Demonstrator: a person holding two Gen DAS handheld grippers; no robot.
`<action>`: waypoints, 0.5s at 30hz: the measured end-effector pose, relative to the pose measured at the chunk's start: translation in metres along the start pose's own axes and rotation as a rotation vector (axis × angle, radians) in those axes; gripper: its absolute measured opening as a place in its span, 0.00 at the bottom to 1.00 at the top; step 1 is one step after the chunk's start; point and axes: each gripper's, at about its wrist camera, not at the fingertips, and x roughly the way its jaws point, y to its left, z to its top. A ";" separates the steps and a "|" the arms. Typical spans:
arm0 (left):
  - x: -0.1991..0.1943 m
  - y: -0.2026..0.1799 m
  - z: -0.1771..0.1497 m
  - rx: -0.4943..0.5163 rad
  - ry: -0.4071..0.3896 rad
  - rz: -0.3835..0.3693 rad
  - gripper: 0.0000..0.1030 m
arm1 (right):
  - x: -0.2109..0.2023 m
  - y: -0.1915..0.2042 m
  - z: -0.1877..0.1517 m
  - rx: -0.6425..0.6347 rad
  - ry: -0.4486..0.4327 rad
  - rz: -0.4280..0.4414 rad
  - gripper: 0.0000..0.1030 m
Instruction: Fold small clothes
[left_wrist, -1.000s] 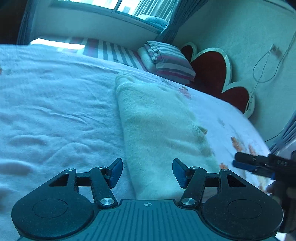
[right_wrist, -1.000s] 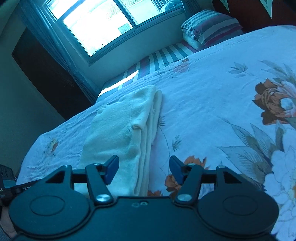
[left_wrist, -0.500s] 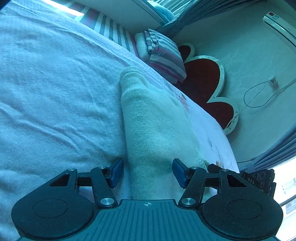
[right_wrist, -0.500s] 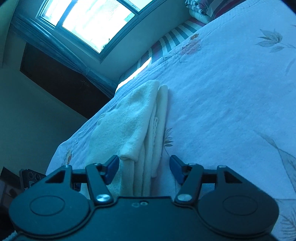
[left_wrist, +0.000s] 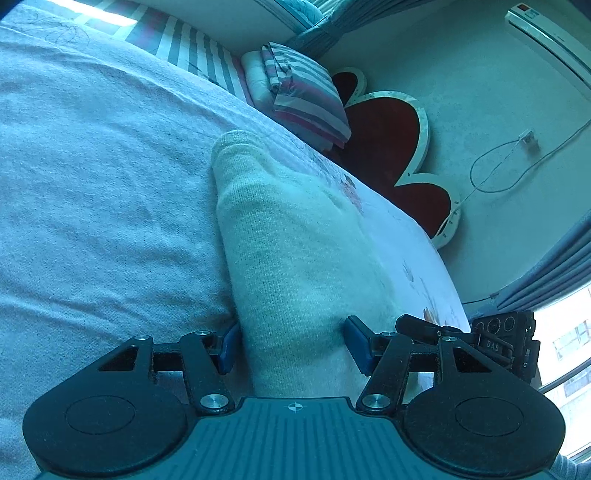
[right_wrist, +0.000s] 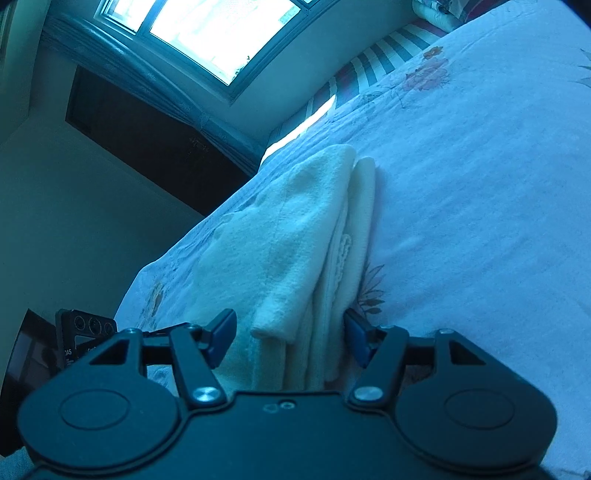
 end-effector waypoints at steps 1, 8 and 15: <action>0.002 -0.003 0.001 0.016 0.002 0.010 0.57 | 0.001 0.002 -0.001 -0.012 0.002 0.001 0.61; 0.007 -0.023 0.004 0.134 0.009 0.086 0.57 | 0.011 0.004 0.002 -0.051 0.004 0.007 0.53; 0.004 -0.035 0.001 0.175 -0.001 0.133 0.50 | 0.018 0.007 0.003 -0.068 0.000 0.000 0.46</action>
